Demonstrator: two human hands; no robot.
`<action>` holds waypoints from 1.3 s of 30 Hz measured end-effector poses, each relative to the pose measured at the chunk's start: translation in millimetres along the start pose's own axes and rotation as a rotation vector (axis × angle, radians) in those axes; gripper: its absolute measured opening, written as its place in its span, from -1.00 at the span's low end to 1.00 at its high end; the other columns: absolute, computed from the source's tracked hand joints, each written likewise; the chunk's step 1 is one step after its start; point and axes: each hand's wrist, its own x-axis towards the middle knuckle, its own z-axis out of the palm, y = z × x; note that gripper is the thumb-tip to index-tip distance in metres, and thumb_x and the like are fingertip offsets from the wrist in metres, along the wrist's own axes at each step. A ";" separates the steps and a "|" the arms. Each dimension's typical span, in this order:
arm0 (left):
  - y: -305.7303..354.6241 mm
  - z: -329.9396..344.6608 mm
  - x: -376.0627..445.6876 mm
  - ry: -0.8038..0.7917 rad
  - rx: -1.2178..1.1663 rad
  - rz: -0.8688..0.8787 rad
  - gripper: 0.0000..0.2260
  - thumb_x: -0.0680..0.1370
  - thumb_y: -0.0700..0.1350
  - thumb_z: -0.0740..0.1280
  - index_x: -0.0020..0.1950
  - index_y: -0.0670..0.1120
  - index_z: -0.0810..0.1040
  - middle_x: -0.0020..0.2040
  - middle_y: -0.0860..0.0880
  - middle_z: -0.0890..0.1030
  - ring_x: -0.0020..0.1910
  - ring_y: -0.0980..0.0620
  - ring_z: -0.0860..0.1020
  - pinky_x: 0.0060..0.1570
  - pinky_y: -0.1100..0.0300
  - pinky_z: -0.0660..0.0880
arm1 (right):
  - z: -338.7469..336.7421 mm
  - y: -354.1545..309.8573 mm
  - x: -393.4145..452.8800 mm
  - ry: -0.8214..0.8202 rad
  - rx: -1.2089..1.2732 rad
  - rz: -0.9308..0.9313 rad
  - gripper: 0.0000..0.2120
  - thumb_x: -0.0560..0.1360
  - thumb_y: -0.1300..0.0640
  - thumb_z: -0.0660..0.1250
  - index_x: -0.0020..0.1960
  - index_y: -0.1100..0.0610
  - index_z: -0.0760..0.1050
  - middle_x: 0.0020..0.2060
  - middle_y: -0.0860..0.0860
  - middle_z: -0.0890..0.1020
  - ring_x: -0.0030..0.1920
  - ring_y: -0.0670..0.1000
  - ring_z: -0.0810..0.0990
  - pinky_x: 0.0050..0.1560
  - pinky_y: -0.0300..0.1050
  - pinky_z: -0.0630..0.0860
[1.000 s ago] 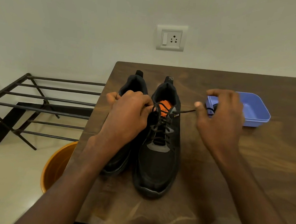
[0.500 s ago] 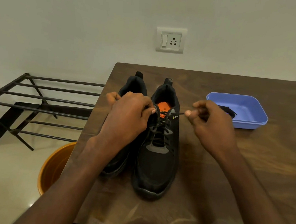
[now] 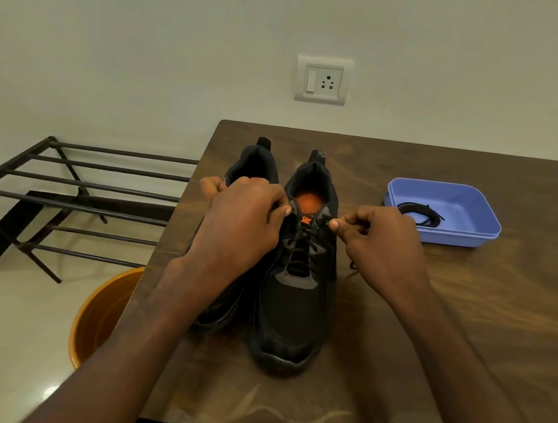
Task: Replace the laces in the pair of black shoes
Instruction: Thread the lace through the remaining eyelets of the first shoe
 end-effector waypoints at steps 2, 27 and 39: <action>3.5 -2.1 -1.4 -0.015 -0.053 -0.035 -0.90 0.67 0.04 0.31 0.07 0.10 0.61 -0.07 0.15 0.60 0.03 0.12 0.54 0.05 0.18 0.02 | -5.9 -9.2 -5.5 -0.073 0.049 -0.007 -0.82 0.59 -0.02 0.41 -0.19 -0.11 0.60 -0.33 -0.11 0.64 -0.32 -0.13 0.63 -0.19 -0.15 0.61; 24.5 -34.6 -6.9 -0.217 -0.848 -0.394 -0.76 0.70 -0.06 0.31 -0.03 -0.19 0.64 -0.23 -0.15 0.72 -0.26 -0.05 0.70 -0.27 0.29 0.60 | 18.6 -64.9 -36.8 -0.013 0.771 0.296 -0.92 0.62 0.06 0.39 0.03 0.07 0.60 -0.21 0.02 0.74 -0.21 -0.07 0.70 -0.33 -0.19 0.54; 33.0 -52.3 -7.9 -0.288 -0.836 -0.329 -0.89 0.61 -0.08 0.44 0.10 -0.07 0.61 -0.26 -0.11 0.71 -0.16 -0.15 0.71 -0.10 0.08 0.67 | 2.8 -58.1 -29.0 -0.285 1.280 0.493 -0.85 0.57 0.19 0.34 0.12 0.08 0.60 -0.18 0.06 0.70 -0.14 -0.03 0.63 -0.17 -0.17 0.38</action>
